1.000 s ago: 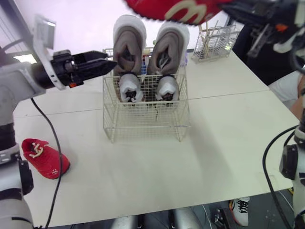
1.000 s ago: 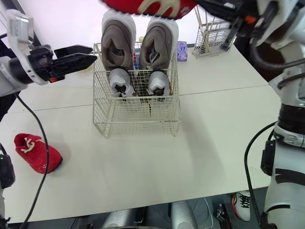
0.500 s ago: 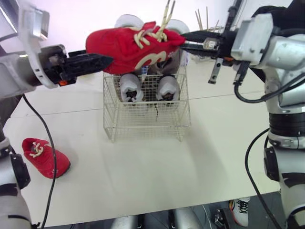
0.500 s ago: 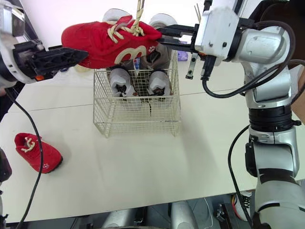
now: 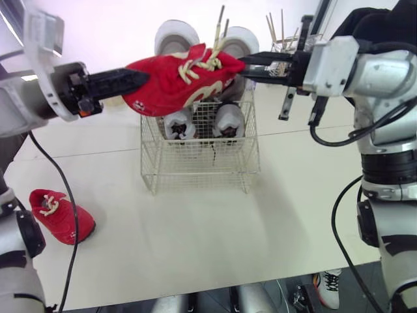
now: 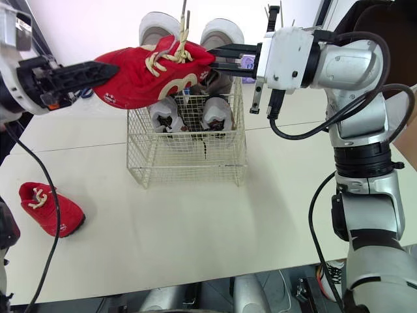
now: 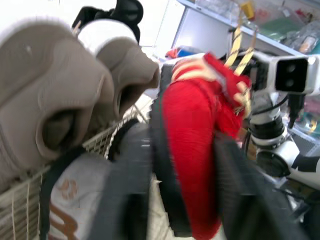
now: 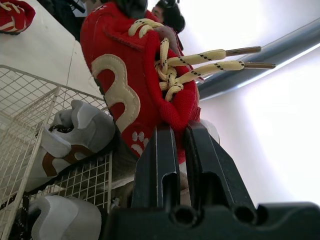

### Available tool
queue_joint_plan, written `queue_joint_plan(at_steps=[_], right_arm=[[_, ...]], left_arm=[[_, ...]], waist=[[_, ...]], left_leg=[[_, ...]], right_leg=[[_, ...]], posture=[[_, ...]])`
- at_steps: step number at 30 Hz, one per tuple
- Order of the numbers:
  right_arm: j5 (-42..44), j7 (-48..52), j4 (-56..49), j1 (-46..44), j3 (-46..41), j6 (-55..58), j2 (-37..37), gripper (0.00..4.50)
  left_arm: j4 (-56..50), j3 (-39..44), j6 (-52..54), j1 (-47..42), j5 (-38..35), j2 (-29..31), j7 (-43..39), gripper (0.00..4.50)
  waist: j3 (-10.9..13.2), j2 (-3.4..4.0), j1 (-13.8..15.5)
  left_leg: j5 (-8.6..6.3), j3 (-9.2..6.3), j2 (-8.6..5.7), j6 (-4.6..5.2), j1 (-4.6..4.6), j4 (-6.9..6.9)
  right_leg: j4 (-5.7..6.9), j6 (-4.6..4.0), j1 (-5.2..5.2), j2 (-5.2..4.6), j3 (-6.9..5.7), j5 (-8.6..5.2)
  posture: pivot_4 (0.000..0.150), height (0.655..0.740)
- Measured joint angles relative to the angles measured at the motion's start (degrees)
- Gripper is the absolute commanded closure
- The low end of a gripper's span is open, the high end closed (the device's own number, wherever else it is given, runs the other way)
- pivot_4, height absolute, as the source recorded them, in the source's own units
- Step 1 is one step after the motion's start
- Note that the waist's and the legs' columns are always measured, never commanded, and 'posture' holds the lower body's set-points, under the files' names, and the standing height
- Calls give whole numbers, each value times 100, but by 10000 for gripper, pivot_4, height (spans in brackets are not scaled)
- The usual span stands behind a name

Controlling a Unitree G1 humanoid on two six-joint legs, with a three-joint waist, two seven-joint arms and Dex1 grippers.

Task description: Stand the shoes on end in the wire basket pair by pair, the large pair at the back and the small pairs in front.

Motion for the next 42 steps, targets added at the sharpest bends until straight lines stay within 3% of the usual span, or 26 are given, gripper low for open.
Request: queue_joint_plan(at_steps=[7, 10, 17, 21, 27, 33, 42], right_arm=[[131, 194, 62, -121, 1, 359, -32, 45000], [610, 276, -74, -120, -64, 1306, -97, 34319], [2821, 262, -385, 84, -997, 4950, -689, 559], [4116, -421, -352, 431, -1755, 6531, -348, 559], [4996, -1667, -420, 678, -2103, 7065, 861, 559], [5206, -2585, -423, 492, -2131, 6827, 1754, 559], [5255, -2810, -413, 172, -1991, 6489, 2355, 559]], left_arm=[[-134, 224, 34, 204, -195, -281, 335, 41695], [-245, 371, 36, 373, -400, -533, 693, 41695], [-812, 915, -374, 865, -1301, -1256, 1910, 41695], [-1136, 1046, -849, 1017, -1785, -1606, 2561, 41695], [-1471, 916, -1445, 1039, -2206, -1924, 3089, 41695], [-1594, 633, -1733, 1187, -2359, -1987, 3240, 41695], [-1708, 396, -2018, 1351, -2522, -1995, 3350, 41695]], waist=[[0, -1, 8], [2, -3, 18], [0, -9, 32], [-1, -12, 3], [-1, -12, 11], [-1, -12, 23], [-1, -12, 2]], left_leg=[[0, 0, 0, 0, 0, 1], [0, -1, 0, 0, -2, 3], [-19, -3, 0, 32, -7, 2], [-20, -2, 0, 32, -5, 0], [-12, 2, 0, 20, -6, 2], [-5, 4, -1, 10, -9, 7], [-5, 4, -1, 10, -8, 5]], right_leg=[[-1, 0, 1, 0, 0, 0], [-1, 0, 1, -2, 0, 0], [-7, -1, 1, -9, -1, 0], [-4, -2, 0, -8, 1, 1], [-1, -1, -3, -8, 1, 1], [-1, -1, -2, -7, 0, 2], [-1, -1, -5, -5, -1, 2]], posture=[[1500, 7400], [1500, 7400], [1500, 7400], [1500, 7400], [1500, 7400], [1500, 7400], [1500, 7400]])
